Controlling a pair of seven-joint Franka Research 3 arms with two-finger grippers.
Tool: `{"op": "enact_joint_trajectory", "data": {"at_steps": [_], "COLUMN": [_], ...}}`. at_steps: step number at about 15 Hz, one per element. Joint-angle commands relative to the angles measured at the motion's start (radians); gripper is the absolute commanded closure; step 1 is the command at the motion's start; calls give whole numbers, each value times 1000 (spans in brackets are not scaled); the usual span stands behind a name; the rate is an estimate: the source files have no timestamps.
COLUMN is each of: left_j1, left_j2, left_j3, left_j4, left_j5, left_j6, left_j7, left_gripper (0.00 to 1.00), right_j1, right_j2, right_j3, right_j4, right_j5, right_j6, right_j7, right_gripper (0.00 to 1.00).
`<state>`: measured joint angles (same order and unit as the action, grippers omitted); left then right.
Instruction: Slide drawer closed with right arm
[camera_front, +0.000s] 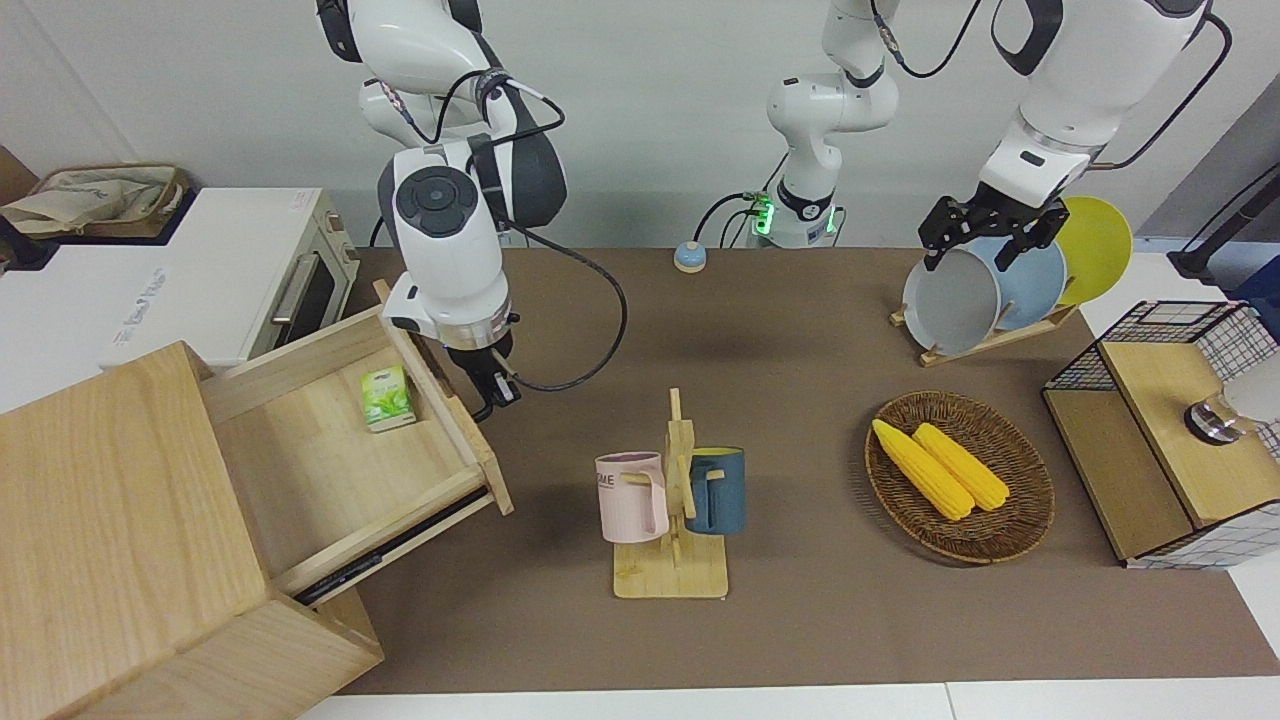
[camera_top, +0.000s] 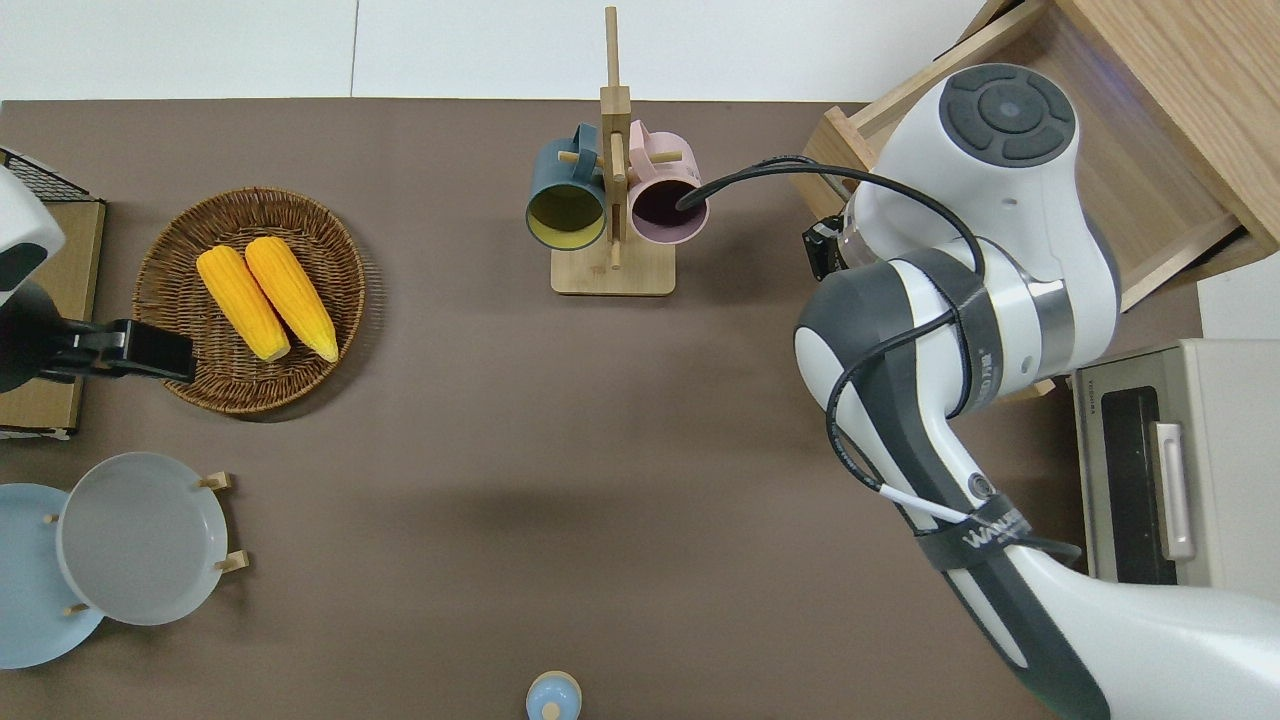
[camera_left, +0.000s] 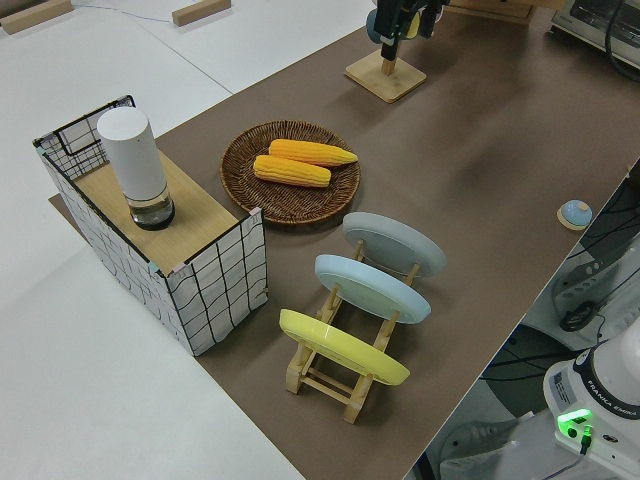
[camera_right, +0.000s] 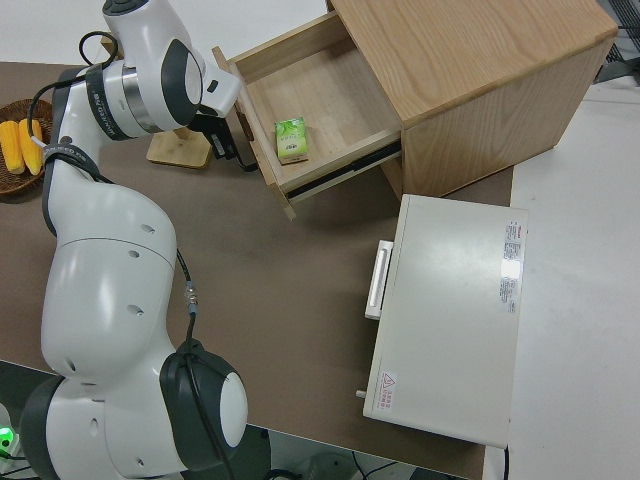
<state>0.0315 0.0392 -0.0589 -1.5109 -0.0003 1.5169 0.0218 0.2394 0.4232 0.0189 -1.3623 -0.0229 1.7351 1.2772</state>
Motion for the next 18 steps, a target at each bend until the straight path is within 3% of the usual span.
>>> {"op": "enact_joint_trajectory", "data": {"at_steps": [1, 4, 10, 13, 18], "left_j1": [5, 5, 5, 5, 5], "left_j2": [11, 11, 11, 11, 11], "left_j3": [-7, -7, -7, -7, -7], "left_j4": [24, 24, 24, 26, 24], "left_j5": [17, 17, 17, 17, 17], "left_j6": [-20, -20, -20, -20, -20], "left_j7": [9, 9, 9, 9, 9], "left_gripper": [7, 7, 5, 7, 7], "right_j1": [-67, -94, -163, -176, -215], "right_j2": [23, 42, 65, 81, 83], "right_j3": [19, 23, 24, 27, 29], "right_j4": [32, 61, 64, 109, 138], "right_j5": [-5, -5, -24, -58, -60], "right_j6": [17, 18, 34, 32, 40], "right_j7": [-33, -55, -183, -197, -245], "right_gripper": [1000, 1000, 1000, 1000, 1000]}}
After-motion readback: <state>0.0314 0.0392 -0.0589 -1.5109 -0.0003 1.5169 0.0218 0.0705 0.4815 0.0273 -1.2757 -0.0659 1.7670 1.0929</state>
